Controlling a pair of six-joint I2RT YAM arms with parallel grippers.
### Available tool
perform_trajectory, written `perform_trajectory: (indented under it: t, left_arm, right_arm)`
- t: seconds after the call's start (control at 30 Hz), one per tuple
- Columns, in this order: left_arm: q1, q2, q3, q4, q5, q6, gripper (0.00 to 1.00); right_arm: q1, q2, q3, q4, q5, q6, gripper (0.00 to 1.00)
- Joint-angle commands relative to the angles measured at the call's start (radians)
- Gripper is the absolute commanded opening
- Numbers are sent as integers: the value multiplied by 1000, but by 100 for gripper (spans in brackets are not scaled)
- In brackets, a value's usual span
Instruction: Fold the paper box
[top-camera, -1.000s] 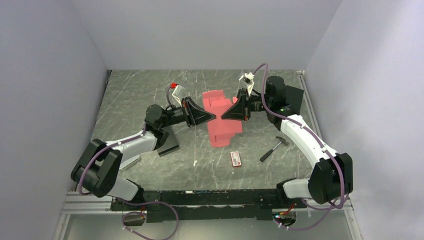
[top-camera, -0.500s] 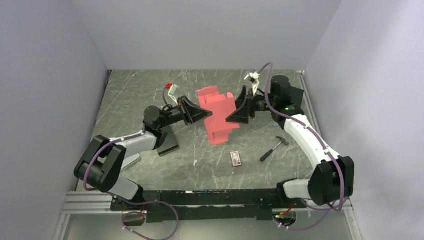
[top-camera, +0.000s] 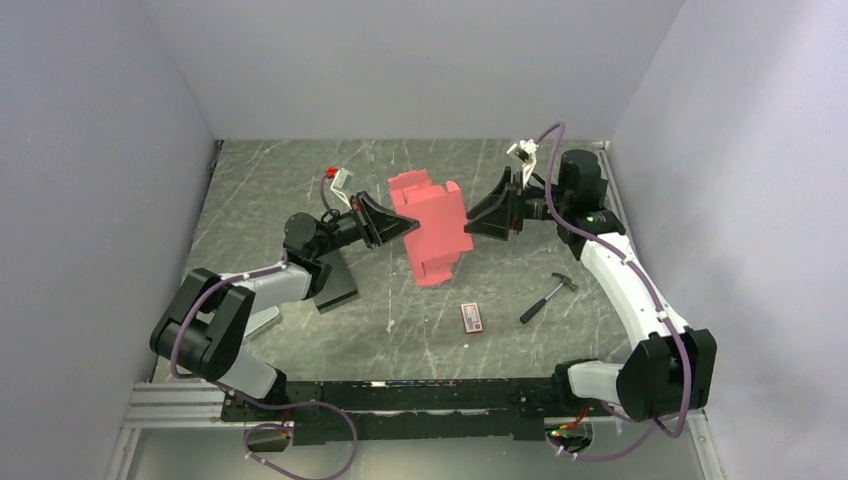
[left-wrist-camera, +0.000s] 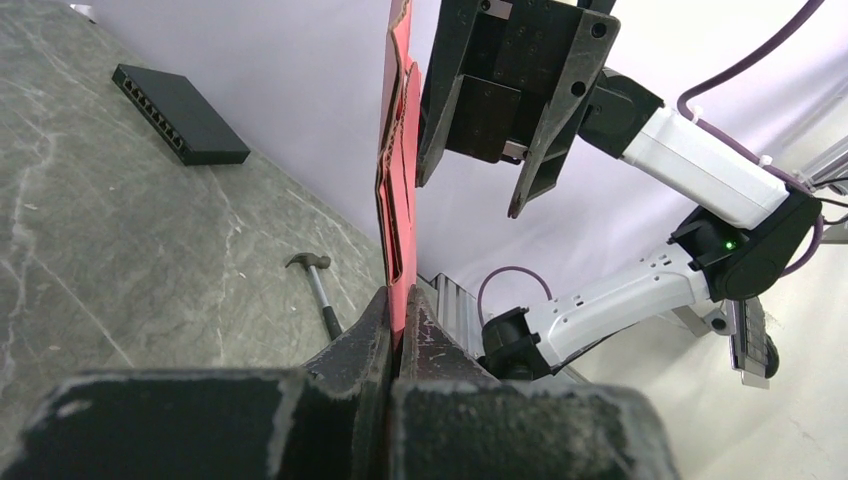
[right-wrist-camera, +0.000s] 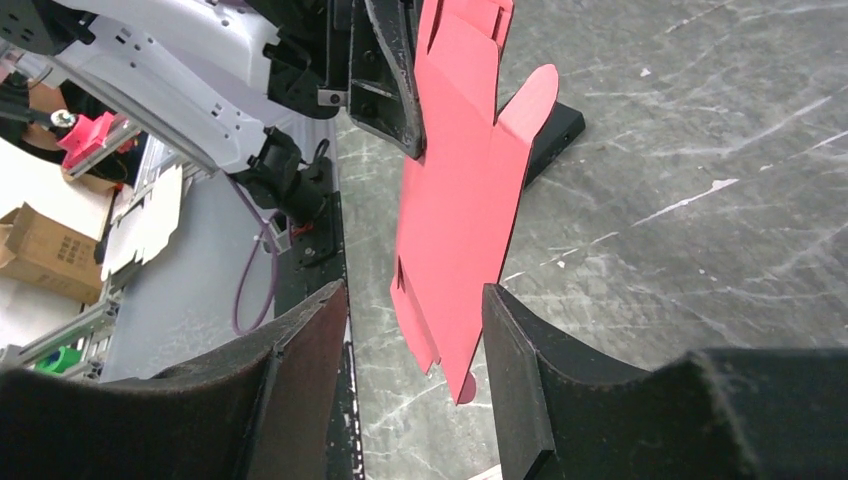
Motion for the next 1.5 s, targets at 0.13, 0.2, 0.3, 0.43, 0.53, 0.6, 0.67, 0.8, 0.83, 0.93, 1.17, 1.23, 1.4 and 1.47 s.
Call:
perform_trajectory:
  t: [0.13,0.2,0.3,0.43,0.53,0.6,0.67,0.8,0.83,0.93,1.17,1.23,1.4,1.47]
  left_arm:
    - [-1,18,13,92,-2,-33,0]
    - [-1,21,15,99,-1,-37,0]
    - [-1,17,12,87,-4,-30,0]
    - [0,11,7,88,-4,-27,0]
    - [-1,3,3,79,-7,-23,0]
    - [-1,7,5,84,-5,-26,0]
    - [0,15,9,98,-3,-35,0]
    - [-2,31,11,107,-4,-42,0]
    - [-2,34,11,110,-6,-45,0]
    - [-2,41,10,119,-9,-51,0]
    - [0,12,3,-58,-87,-2,31]
    - [7,-7,-8,-108,-125,8,49]
    - [53,-131,-81,-329,-264,41,92]
    - [67,-195,-97,-443,-308,62,99]
  right_arm:
    - [39,32,67,-69,97,-74,56]
    - [38,34,77,-95,122,-100,56]
    - [30,23,93,-129,137,-132,57]
    - [6,14,95,-149,125,-172,58]
    - [-11,8,94,-153,123,-175,62]
    - [-10,12,79,-127,109,-153,63]
    - [1,23,67,-89,83,-113,61]
    - [44,42,45,-12,33,-33,50]
    - [53,49,45,-7,29,-26,46]
    - [63,62,55,-10,30,-21,26]
    - [56,31,102,-133,166,-130,0]
    - [49,26,123,-183,224,-179,0]
    - [40,7,195,-327,381,-300,0]
    - [50,11,226,-387,421,-359,0]
